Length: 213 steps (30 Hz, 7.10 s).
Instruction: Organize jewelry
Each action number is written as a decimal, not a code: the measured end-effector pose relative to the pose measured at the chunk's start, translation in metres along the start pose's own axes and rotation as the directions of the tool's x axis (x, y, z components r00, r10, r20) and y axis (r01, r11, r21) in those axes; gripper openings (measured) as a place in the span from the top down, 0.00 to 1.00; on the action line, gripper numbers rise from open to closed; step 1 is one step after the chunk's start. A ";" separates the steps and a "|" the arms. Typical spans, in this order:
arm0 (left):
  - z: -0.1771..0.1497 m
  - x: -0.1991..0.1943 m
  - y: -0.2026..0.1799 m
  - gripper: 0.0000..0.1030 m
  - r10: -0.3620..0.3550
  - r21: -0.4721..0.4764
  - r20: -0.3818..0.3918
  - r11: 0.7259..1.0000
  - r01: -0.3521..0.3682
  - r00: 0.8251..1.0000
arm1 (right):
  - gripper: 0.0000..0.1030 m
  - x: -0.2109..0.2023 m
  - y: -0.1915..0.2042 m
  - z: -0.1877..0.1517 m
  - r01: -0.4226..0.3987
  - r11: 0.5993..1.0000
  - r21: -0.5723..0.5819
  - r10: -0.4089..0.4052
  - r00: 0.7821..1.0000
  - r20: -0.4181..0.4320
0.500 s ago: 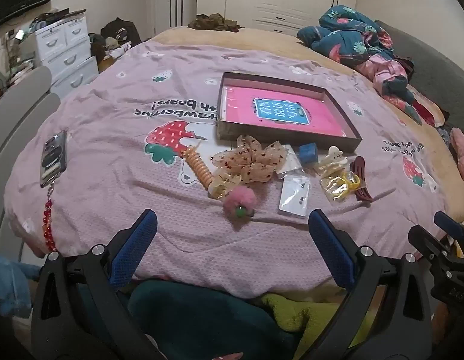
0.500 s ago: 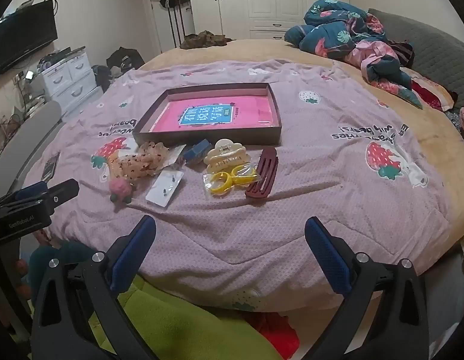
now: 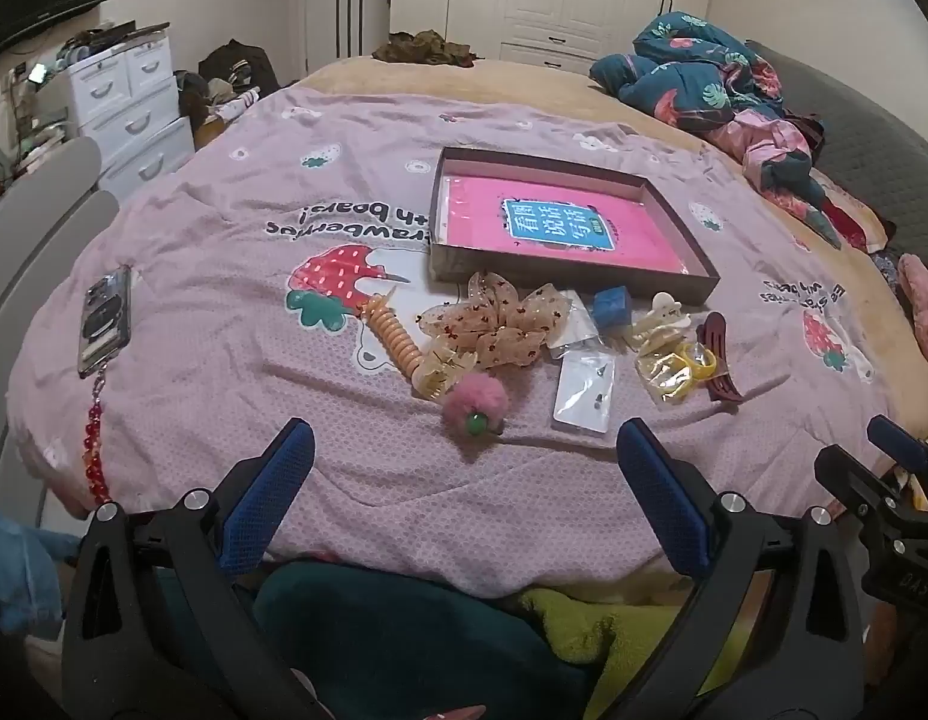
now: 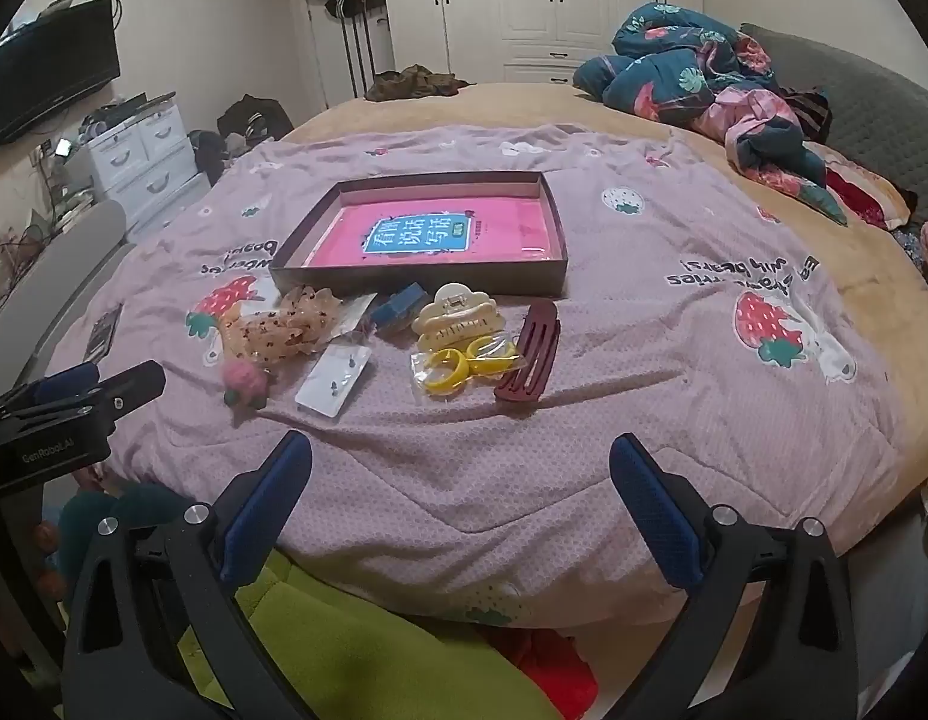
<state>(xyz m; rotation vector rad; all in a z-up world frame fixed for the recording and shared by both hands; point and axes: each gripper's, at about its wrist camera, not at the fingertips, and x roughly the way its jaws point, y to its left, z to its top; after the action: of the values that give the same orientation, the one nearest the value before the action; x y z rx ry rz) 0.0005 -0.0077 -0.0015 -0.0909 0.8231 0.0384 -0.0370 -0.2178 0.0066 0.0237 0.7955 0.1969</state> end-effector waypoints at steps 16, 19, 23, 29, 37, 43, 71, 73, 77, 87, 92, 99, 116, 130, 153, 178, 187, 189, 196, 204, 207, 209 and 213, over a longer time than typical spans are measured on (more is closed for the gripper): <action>-0.002 0.000 -0.001 0.08 -0.011 0.001 0.001 1.000 0.011 1.000 | 0.04 -0.003 -0.004 0.000 -0.007 1.000 0.001 0.007 1.000 -0.001; -0.003 0.000 -0.002 0.08 -0.013 0.006 0.006 1.000 0.013 1.000 | 0.04 -0.002 -0.004 0.000 -0.009 1.000 0.002 0.009 1.000 -0.001; -0.002 -0.001 -0.003 0.08 -0.013 0.008 0.007 1.000 0.013 1.000 | 0.04 -0.002 -0.004 0.000 -0.010 1.000 0.003 0.010 1.000 0.001; 0.000 -0.003 -0.003 0.08 -0.015 0.009 0.009 1.000 0.015 1.000 | 0.04 -0.002 -0.004 0.000 -0.010 1.000 0.003 0.010 1.000 0.000; 0.000 -0.003 -0.003 0.08 -0.014 0.009 0.008 1.000 0.014 1.000 | 0.04 -0.002 -0.004 0.000 -0.011 1.000 0.004 0.011 1.000 -0.001; 0.000 -0.003 -0.003 0.08 -0.013 0.008 0.007 1.000 0.013 1.000 | 0.04 0.000 -0.003 0.000 -0.013 1.000 0.004 0.013 1.000 0.000; 0.051 0.038 0.015 0.08 -0.018 -0.008 -0.045 1.000 0.018 0.999 | 0.04 0.033 -0.007 0.054 -0.103 0.994 -0.033 0.101 0.994 -0.040; 0.057 0.046 0.020 0.08 -0.016 -0.006 -0.054 1.000 0.016 0.998 | 0.04 0.040 -0.008 0.062 -0.116 0.993 -0.032 0.115 0.992 -0.048; 0.068 0.062 0.029 0.08 -0.038 0.007 -0.066 0.999 0.039 0.997 | 0.04 0.066 -0.009 0.076 -0.123 0.991 -0.058 0.118 0.989 -0.087; 0.072 0.109 0.014 0.08 -0.134 0.123 -0.164 0.980 0.155 0.977 | 0.04 0.138 -0.014 0.083 -0.123 0.988 -0.095 0.105 0.980 -0.172; 0.068 0.136 -0.004 0.12 -0.126 0.204 -0.222 0.964 0.173 0.967 | 0.04 0.163 -0.017 0.082 -0.126 0.986 -0.113 0.100 0.973 -0.205; 0.070 0.165 -0.003 0.45 -0.180 0.191 -0.287 0.952 0.241 0.941 | 0.04 0.182 -0.017 0.081 -0.144 0.980 -0.136 0.110 0.966 -0.233; 0.082 0.152 -0.005 1.00 -0.247 0.153 -0.238 0.946 0.287 0.939 | 0.27 0.206 -0.004 0.076 -0.194 0.961 -0.199 0.145 0.961 -0.235; 0.110 0.117 0.001 1.00 -0.258 0.144 -0.141 0.950 0.277 0.956 | 0.27 0.147 -0.019 0.110 -0.182 0.974 -0.137 0.169 0.980 -0.101; 0.194 0.145 -0.034 1.00 -0.242 0.178 -0.076 0.951 0.252 0.967 | 0.27 0.131 -0.045 0.181 -0.149 0.981 -0.125 0.154 0.988 0.030; 0.163 0.217 -0.025 0.51 -0.158 0.155 -0.190 0.970 0.189 0.969 | 0.27 0.264 -0.040 0.160 -0.113 0.992 -0.053 0.100 0.974 -0.204; 0.166 0.185 -0.012 0.23 -0.165 0.127 -0.132 0.975 0.181 0.978 | 0.14 0.250 -0.034 0.155 -0.124 0.991 -0.042 0.114 0.976 -0.186; 0.168 0.179 -0.012 0.19 -0.165 0.119 -0.121 0.976 0.180 0.979 | 0.13 0.240 -0.033 0.157 -0.122 0.991 -0.054 0.112 0.980 -0.164; 0.178 0.143 -0.008 0.09 -0.167 0.107 -0.054 0.979 0.172 0.984 | 0.10 0.193 -0.040 0.168 -0.100 0.993 -0.055 0.096 0.992 -0.079; 0.182 0.099 0.000 0.09 -0.178 0.092 0.024 0.980 0.175 0.984 | 0.07 0.127 -0.051 0.180 -0.069 0.996 -0.058 0.071 0.996 0.046; 0.181 0.087 0.003 0.09 -0.170 0.091 0.045 0.982 0.166 0.984 | 0.06 0.106 -0.052 0.182 -0.077 0.996 -0.050 0.080 0.993 0.081; 0.179 0.078 0.005 0.09 -0.170 0.087 0.058 0.982 0.165 0.984 | 0.06 0.095 -0.050 0.182 -0.083 0.995 -0.055 0.088 0.991 0.097; 0.173 0.065 0.011 0.09 -0.173 0.079 0.074 0.983 0.167 0.982 | 0.06 0.073 -0.043 0.181 -0.092 0.993 -0.079 0.102 0.987 0.128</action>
<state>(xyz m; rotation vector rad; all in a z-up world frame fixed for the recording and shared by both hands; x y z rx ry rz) 0.1700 0.0198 0.0674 -0.0904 0.7333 -0.1482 0.1481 -0.2367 0.0776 0.0064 0.6552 0.3137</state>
